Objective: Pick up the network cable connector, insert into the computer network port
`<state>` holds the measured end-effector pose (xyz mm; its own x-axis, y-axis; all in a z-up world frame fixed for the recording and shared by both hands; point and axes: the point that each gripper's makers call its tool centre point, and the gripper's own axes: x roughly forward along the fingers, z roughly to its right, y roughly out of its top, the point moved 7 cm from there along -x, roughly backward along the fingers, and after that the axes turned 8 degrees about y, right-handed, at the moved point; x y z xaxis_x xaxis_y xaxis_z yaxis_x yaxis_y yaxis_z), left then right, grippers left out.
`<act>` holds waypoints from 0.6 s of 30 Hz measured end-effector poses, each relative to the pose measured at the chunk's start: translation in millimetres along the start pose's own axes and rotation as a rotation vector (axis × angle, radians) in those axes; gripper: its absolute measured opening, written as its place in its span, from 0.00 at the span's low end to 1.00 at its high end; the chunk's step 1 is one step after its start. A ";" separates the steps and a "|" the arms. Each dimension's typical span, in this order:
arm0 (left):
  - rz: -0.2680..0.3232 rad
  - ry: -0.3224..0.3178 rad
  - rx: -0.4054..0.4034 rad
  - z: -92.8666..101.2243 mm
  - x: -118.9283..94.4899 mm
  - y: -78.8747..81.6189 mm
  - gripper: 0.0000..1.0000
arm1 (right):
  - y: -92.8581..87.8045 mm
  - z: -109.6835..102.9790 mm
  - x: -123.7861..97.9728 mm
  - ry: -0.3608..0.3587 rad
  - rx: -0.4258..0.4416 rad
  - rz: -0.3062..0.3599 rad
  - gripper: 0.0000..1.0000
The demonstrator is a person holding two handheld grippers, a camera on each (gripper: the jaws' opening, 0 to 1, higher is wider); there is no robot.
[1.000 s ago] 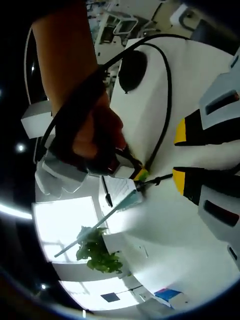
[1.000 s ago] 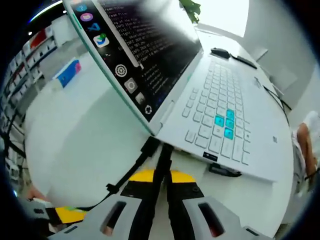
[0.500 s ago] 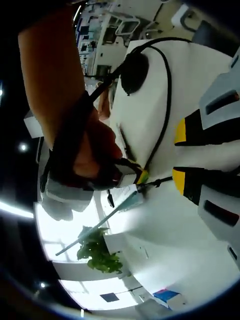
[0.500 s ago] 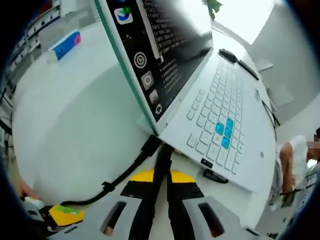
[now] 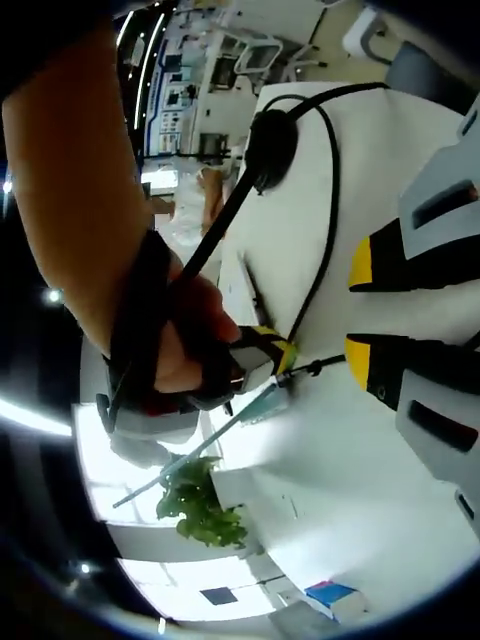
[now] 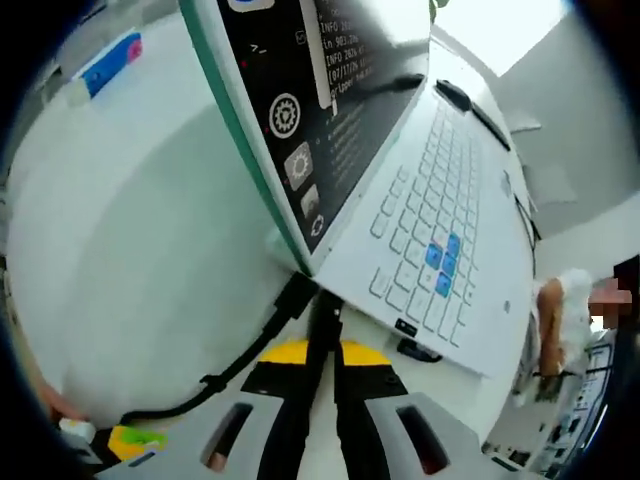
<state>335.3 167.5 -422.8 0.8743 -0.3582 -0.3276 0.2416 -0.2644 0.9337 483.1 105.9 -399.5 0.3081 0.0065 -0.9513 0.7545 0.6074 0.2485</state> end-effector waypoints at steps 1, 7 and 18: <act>0.001 -0.006 -0.002 1.2 0.7 -1.1 0.18 | -4.1 -1.4 -1.9 -0.005 0.016 -0.005 0.07; 0.006 -0.026 -0.002 5.9 1.6 -2.3 0.18 | 1.5 -2.6 0.1 -0.052 -0.010 -0.067 0.07; 0.006 -0.030 -0.005 8.4 3.8 -3.0 0.18 | -8.6 -0.5 1.1 -0.045 -0.086 0.015 0.08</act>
<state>334.3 159.5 -428.1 0.8626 -0.3868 -0.3260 0.2383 -0.2578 0.9363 476.7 101.1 -402.7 0.3462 -0.0189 -0.9380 0.6980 0.6732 0.2441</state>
